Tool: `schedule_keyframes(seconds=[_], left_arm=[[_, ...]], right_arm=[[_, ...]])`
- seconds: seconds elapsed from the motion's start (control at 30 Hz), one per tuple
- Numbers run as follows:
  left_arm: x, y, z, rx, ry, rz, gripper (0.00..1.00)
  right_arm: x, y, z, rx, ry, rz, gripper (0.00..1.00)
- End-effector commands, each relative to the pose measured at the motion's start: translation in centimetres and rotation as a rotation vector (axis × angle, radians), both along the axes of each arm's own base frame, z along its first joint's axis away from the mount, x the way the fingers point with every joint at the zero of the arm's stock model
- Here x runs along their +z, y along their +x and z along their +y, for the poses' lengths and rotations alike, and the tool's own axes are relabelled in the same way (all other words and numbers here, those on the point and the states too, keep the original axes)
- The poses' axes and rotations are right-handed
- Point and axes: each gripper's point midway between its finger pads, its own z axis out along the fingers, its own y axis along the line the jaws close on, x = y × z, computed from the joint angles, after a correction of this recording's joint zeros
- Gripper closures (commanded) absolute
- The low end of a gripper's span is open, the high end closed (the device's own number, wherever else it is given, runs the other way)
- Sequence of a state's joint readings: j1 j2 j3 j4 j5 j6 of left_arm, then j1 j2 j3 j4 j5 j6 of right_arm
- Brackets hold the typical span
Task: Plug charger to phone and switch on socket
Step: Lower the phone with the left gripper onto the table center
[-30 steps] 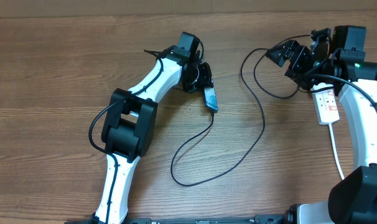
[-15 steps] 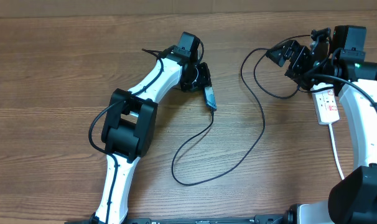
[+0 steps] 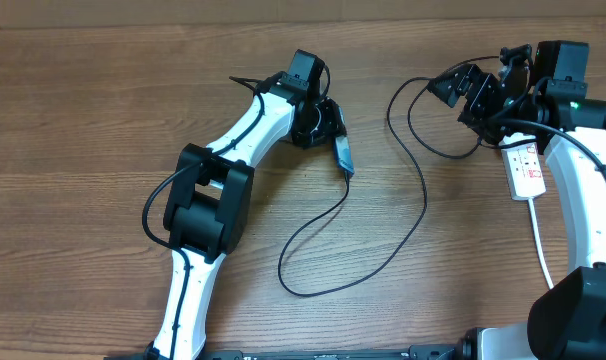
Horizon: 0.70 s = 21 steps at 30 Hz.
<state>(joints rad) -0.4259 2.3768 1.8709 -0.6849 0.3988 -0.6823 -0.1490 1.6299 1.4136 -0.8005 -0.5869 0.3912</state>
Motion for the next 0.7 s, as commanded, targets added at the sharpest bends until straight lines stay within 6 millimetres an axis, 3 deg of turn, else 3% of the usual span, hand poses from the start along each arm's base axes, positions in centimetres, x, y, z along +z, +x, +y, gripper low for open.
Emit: schedule_keyframes(seconds=[0.0,0.33,0.57,0.6,0.67], left_arm=[[-2.63,-0.83,1.58,0.028,0.090,0.043,0.45],[-2.65,-0.90,1.61,0.028,0.091,0.046,0.42],[-2.71,-1.07,1.69,0.027,0.094,0.053,0.47],[-2.71,-1.08,1.69,0.027,0.095,0.054,0.49],[-2.73,-1.14,1.72,0.027,0.096,0.056,0.66]], right_arm=[[1.28,0.05,-0.14,0.002,-0.008,-0.040,0.00],[1.28,0.06,-0.14,0.002,-0.008,-0.040,0.00],[1.26,0.06,-0.14,0.002,-0.008,-0.039,0.00],[1.26,0.06,-0.14,0.002,-0.008,-0.039,0.00],[1.26,0.06,-0.14,0.002,-0.008,-0.039,0.00]])
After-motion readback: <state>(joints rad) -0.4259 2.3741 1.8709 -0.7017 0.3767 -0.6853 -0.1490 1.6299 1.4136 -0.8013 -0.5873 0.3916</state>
